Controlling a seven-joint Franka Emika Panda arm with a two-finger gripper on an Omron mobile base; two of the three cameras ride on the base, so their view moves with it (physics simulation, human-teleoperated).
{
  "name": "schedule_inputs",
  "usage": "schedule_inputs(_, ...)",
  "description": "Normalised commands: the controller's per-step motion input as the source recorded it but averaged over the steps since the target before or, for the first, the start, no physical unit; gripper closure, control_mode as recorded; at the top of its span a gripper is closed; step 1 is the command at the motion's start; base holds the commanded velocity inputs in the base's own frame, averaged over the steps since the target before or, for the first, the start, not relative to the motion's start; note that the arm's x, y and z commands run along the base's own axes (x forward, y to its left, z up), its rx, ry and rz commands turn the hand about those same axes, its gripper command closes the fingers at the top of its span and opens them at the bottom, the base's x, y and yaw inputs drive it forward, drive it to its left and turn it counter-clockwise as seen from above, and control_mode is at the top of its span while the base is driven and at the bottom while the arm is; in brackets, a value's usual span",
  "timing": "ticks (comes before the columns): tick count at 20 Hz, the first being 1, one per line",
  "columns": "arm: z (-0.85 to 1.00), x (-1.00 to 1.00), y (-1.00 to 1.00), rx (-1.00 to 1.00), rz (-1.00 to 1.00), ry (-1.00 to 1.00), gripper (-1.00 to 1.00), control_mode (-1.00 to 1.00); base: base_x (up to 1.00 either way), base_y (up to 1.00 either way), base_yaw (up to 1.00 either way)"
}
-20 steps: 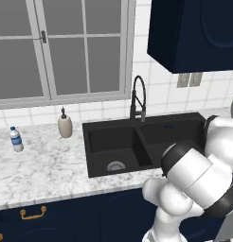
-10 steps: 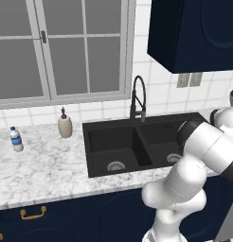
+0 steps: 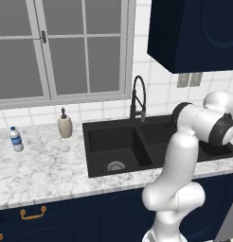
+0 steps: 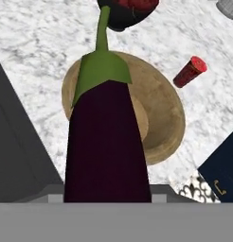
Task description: Pick the eggplant from the sink and place it in the bowl. Then pick the bowl and place it in the microwave. Then close the microwave door and press the start button.
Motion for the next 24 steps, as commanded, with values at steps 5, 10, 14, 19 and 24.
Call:
schedule_inputs(5,0.00,0.10,-0.43,0.09,0.00,0.00,1.00,-1.00,0.00,0.00,0.00)
schedule_inputs(10,-0.01,0.25,-0.32,0.03,0.00,0.01,1.00,-1.00,0.00,0.00,0.00)
schedule_inputs(14,-0.21,0.12,-0.03,0.00,0.00,0.00,1.00,-1.00,0.00,0.00,0.00)
schedule_inputs(19,-0.56,0.17,0.00,0.00,0.00,0.00,1.00,-1.00,0.00,0.00,0.00)
schedule_inputs(24,-0.47,0.33,-0.12,0.00,0.00,0.05,1.00,-1.00,0.00,0.00,0.00)
